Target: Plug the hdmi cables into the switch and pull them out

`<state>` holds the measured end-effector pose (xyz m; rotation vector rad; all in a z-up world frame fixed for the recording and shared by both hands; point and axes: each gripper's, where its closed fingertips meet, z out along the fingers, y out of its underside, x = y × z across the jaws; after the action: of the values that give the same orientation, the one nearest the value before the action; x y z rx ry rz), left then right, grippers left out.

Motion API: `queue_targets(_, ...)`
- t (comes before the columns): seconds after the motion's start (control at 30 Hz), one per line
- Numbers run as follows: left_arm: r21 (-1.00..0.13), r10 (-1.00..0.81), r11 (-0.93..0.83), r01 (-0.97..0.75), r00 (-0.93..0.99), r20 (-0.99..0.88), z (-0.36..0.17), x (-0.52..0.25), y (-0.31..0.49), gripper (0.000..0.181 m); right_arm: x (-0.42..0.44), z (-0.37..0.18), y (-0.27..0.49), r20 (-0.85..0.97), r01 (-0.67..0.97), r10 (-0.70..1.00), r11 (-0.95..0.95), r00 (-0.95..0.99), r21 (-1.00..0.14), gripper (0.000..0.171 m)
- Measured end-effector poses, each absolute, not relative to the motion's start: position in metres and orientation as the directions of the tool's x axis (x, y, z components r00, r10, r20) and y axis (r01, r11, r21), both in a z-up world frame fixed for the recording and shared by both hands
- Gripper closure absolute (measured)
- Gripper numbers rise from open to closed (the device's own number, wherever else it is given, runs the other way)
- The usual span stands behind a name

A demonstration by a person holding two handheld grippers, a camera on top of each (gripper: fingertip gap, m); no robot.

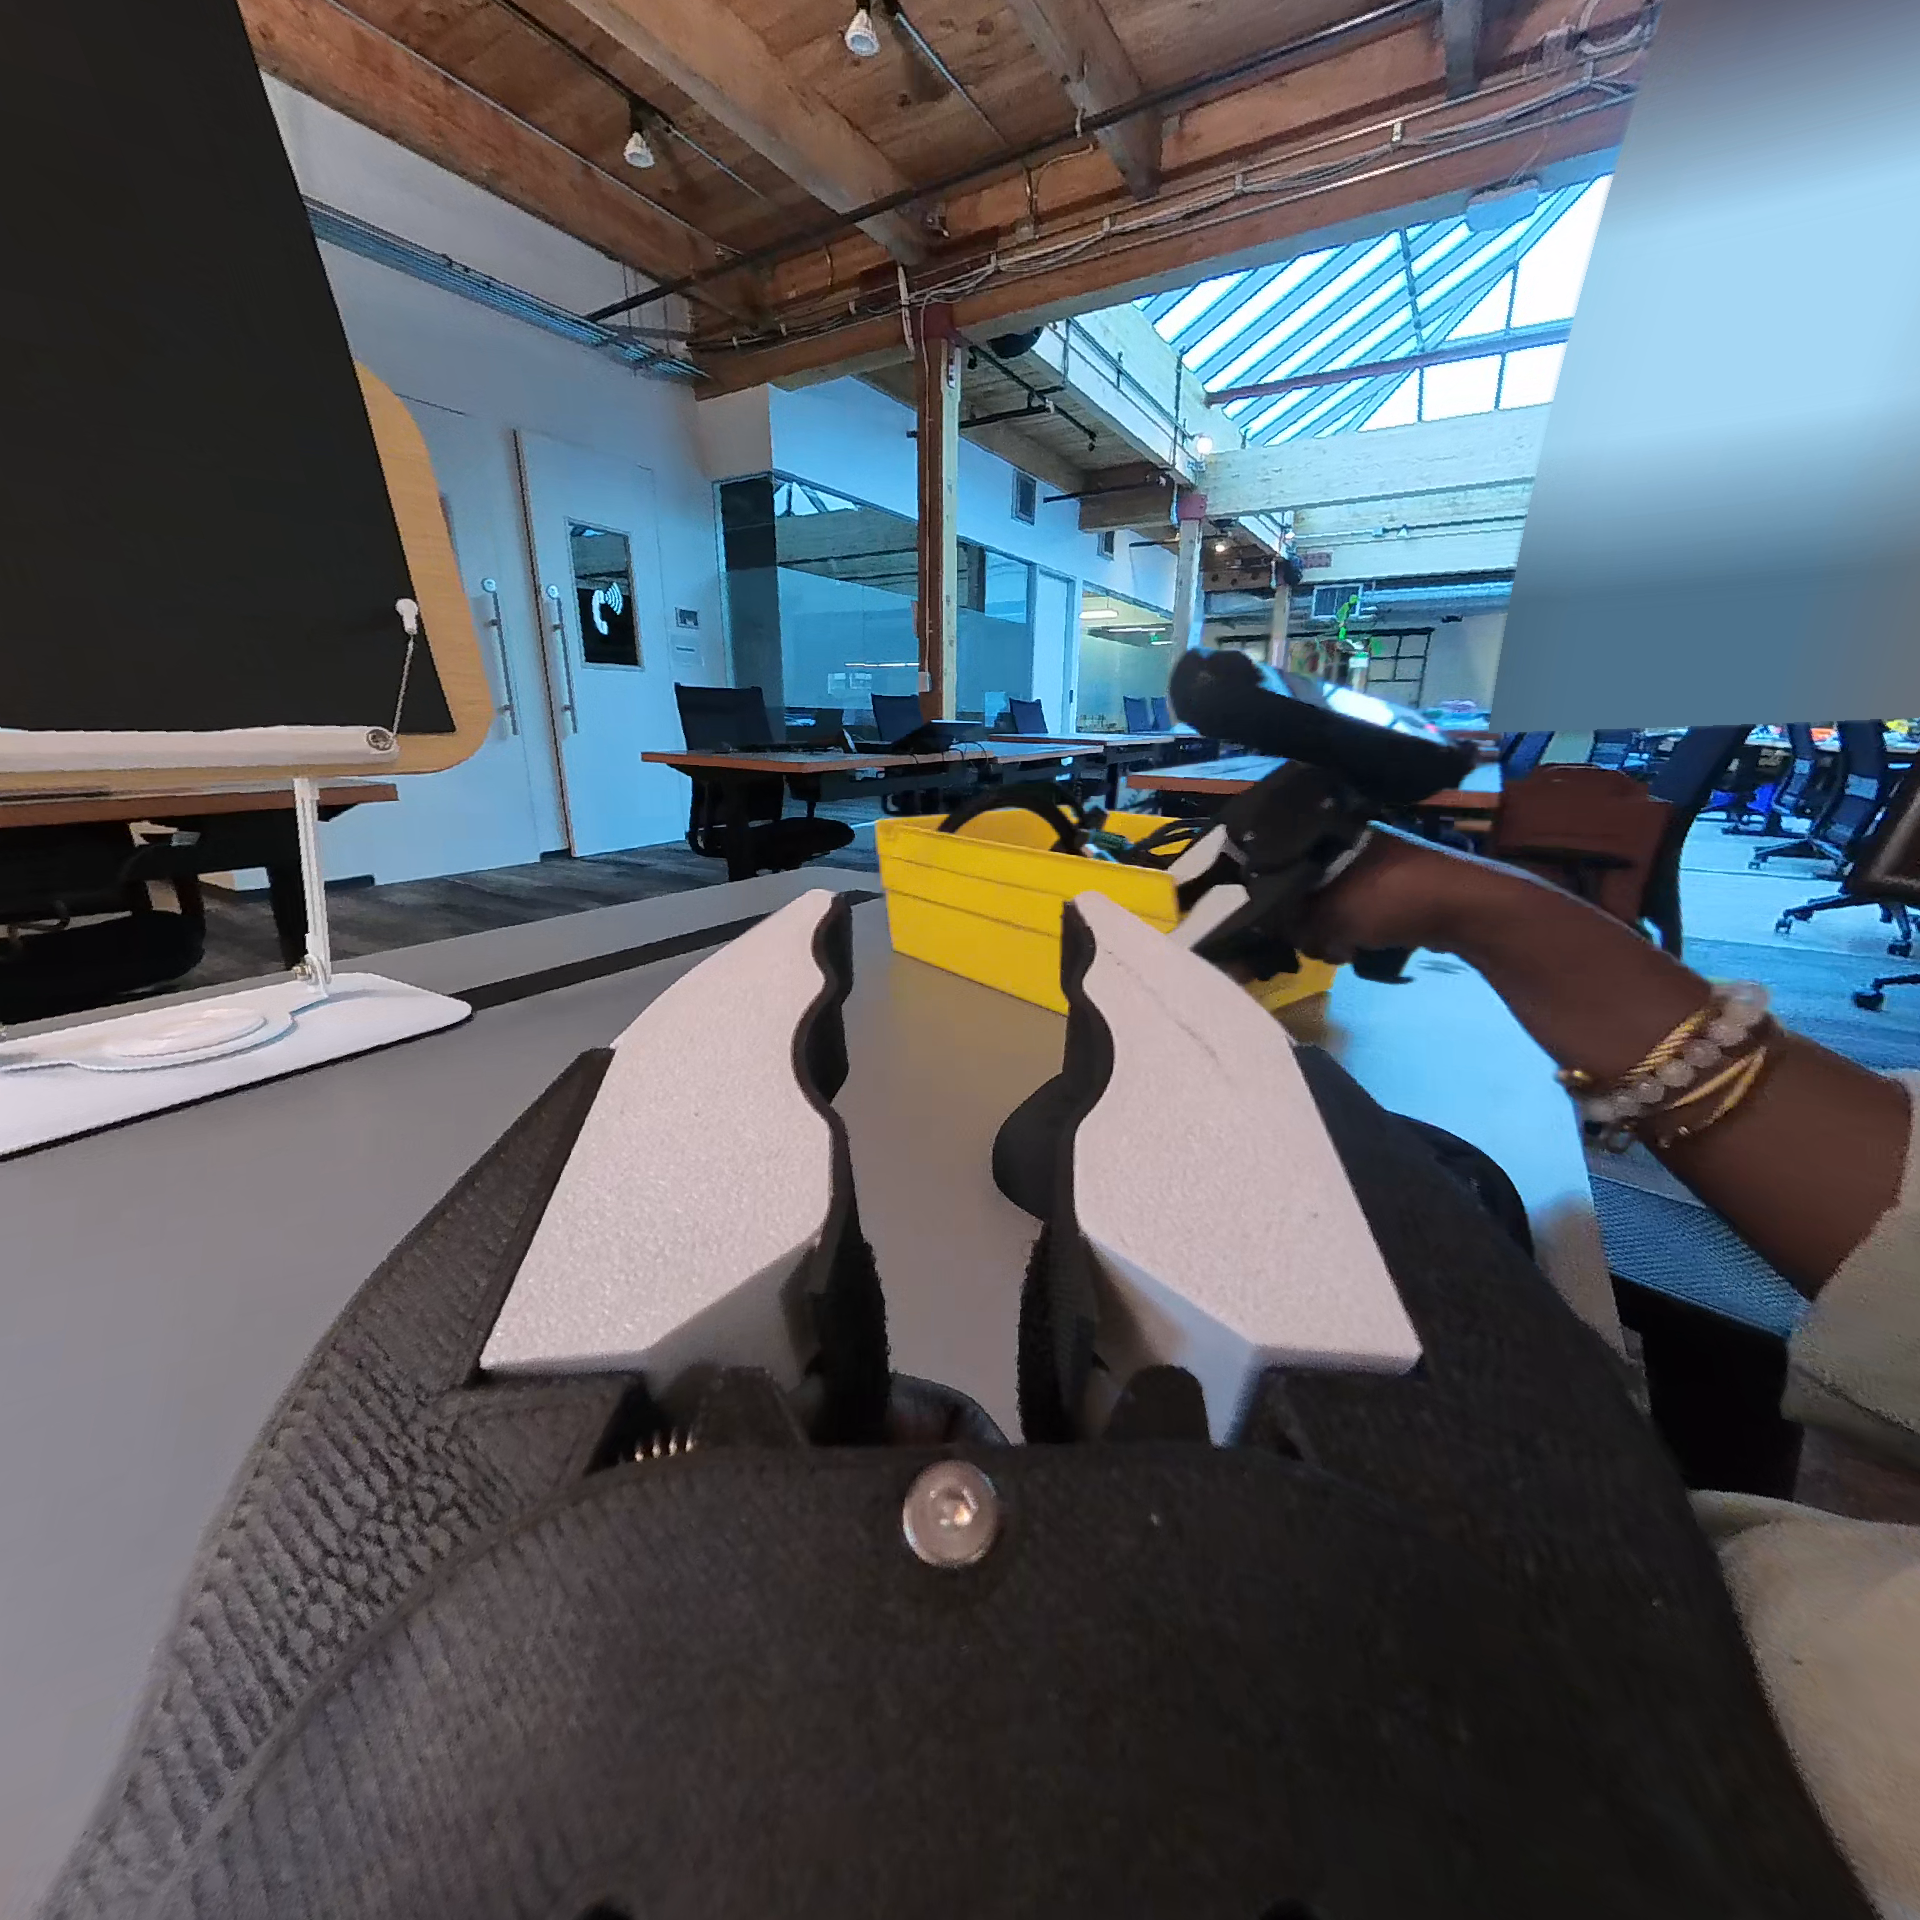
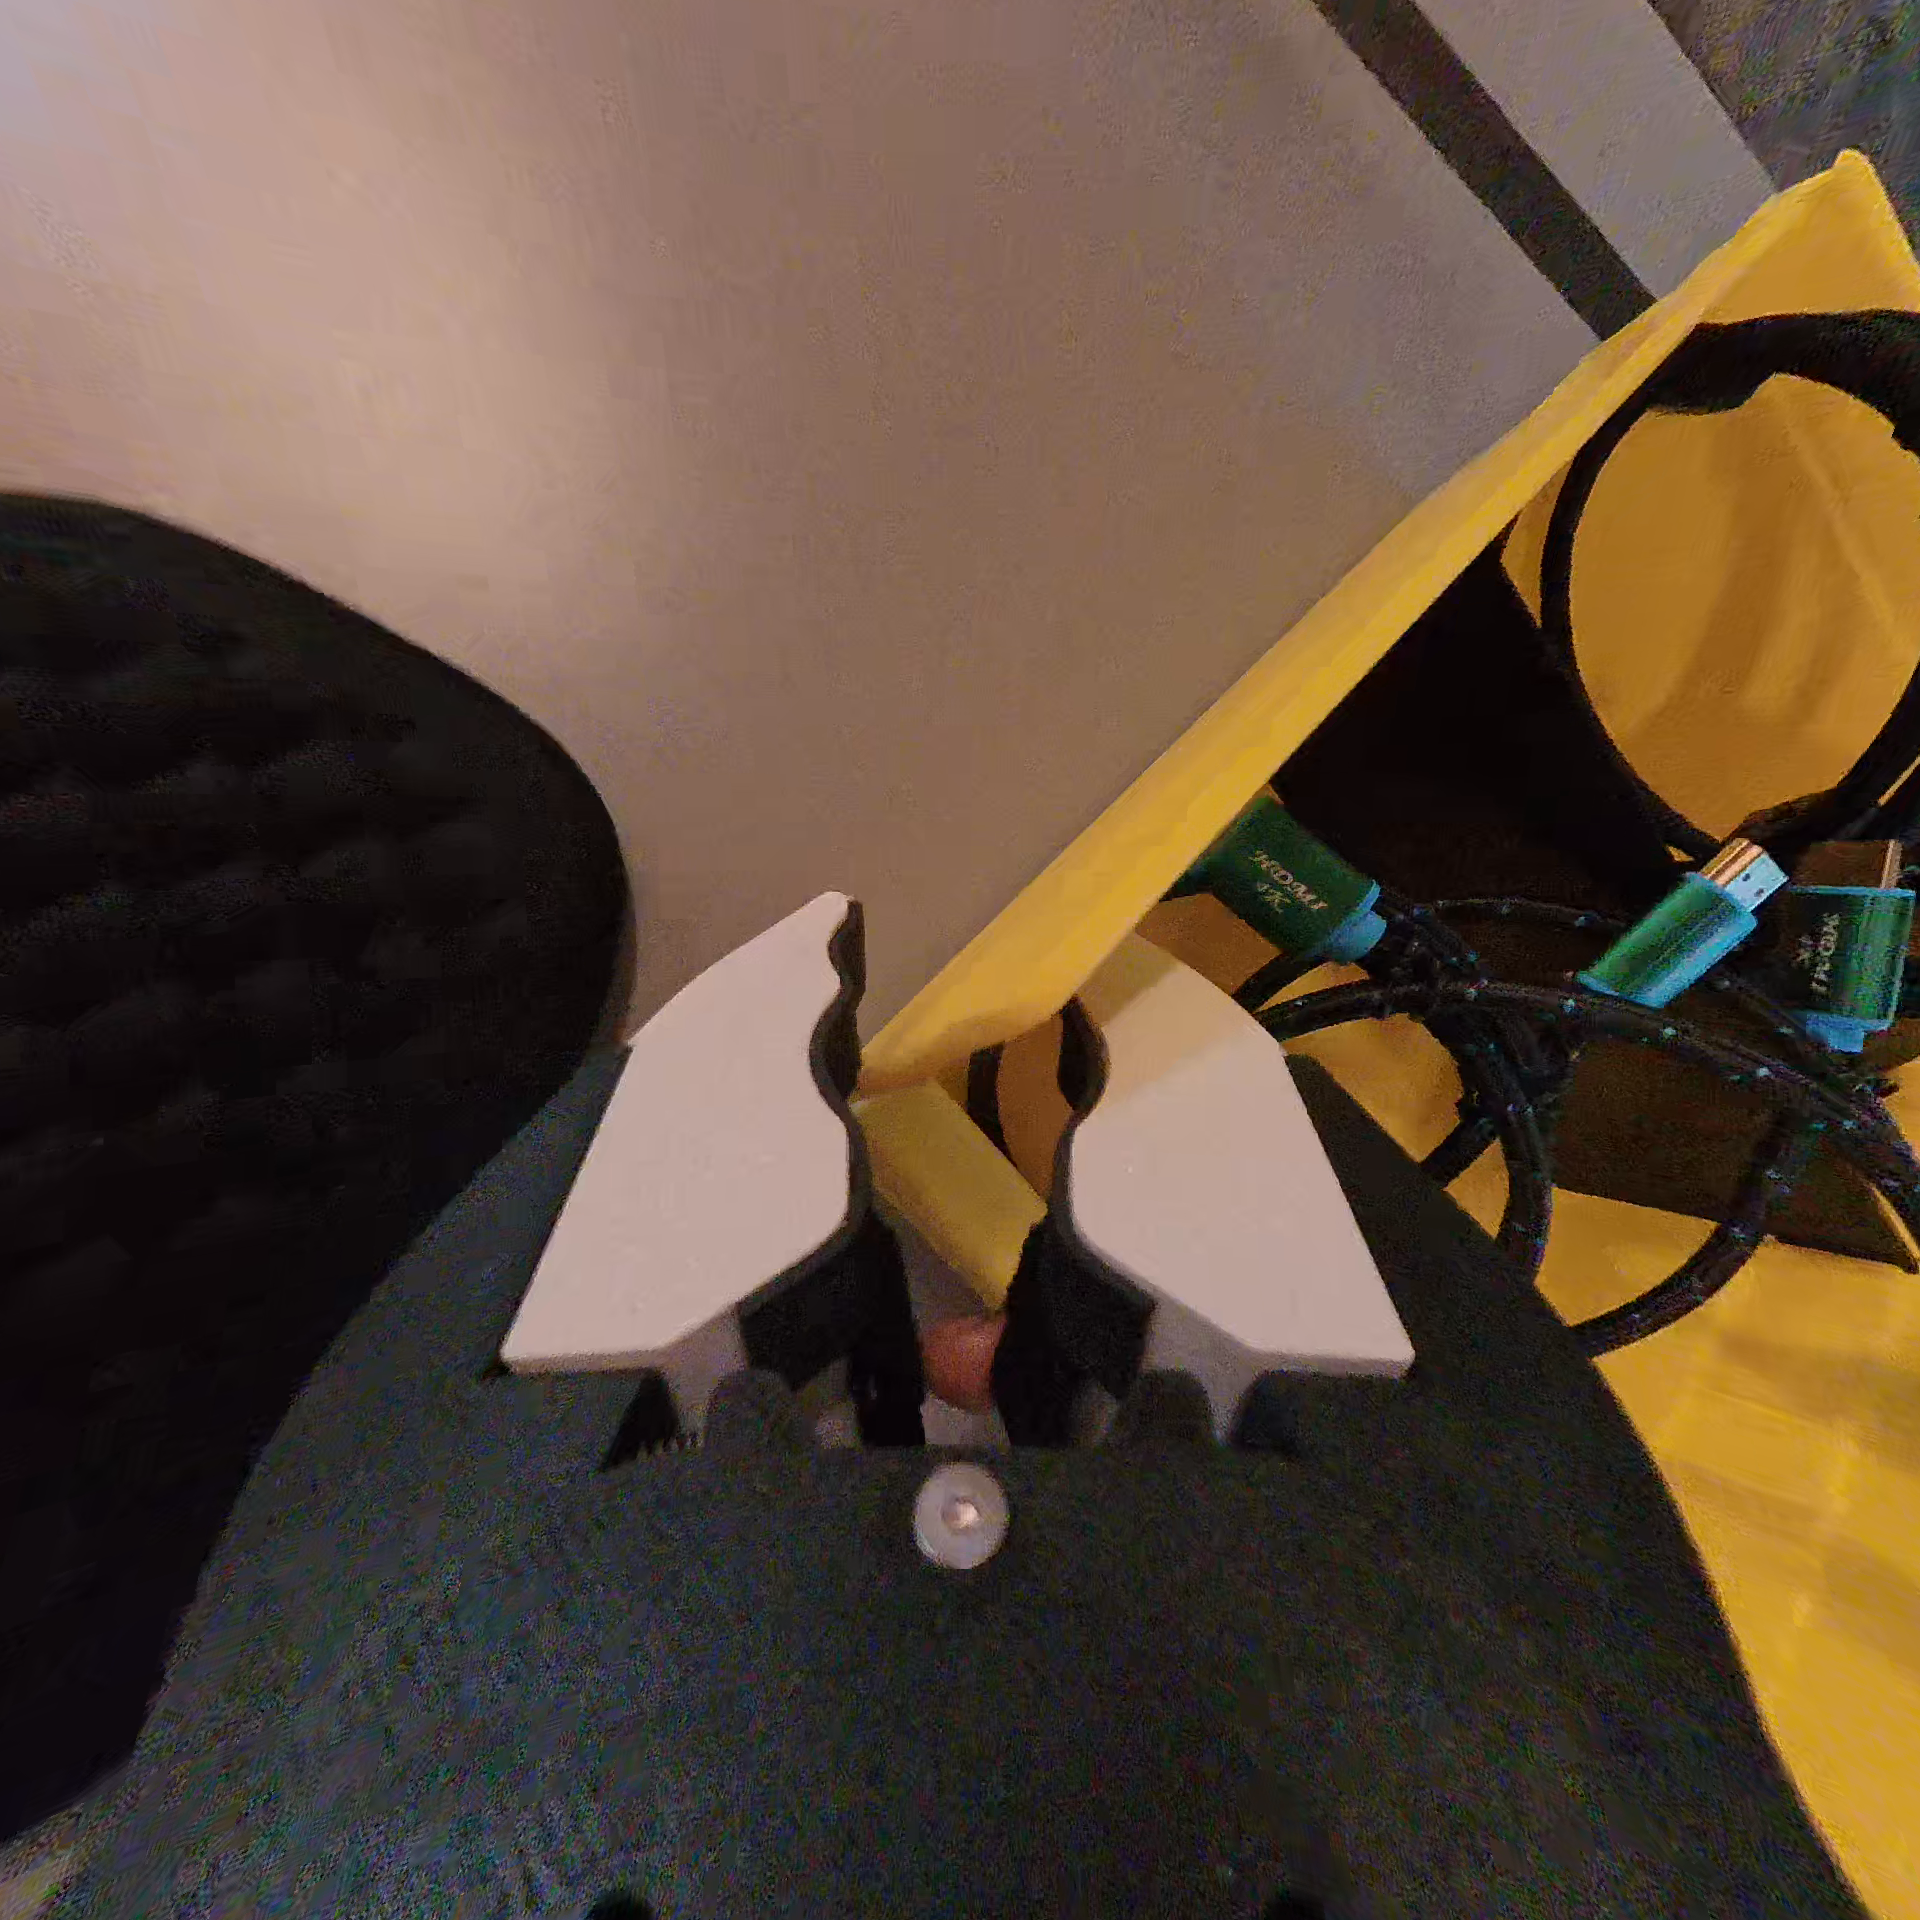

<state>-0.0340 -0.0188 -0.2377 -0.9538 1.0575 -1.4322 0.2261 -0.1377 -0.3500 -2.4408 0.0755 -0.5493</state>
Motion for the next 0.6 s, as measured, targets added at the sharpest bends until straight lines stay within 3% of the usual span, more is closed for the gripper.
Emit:
queue_targets(0.37, -0.949, -0.992, 0.025, 0.314, -0.108, -0.062, -0.233, -0.037, -0.024, 0.143, 0.173, -0.351, -0.020, 0.396, 0.189, -0.036, -0.837, 0.917, -0.513, 0.132)
queue_targets(0.5, -0.830, -0.992, 0.123, 0.544, 0.051, -0.114, -0.197, -0.067, -0.012, 0.146, 0.126, -0.348, 0.021, 0.349, 0.238, 0.038, -0.800, 0.936, -0.551, 0.129)
queue_targets(0.6, -0.739, -0.994, 0.100, 0.666, 0.092, -0.052, -0.181, -0.092, 0.000, 0.148, 0.096, -0.348, 0.047, 0.351, 0.287, 0.092, -0.777, 0.932, -0.560, 0.130)
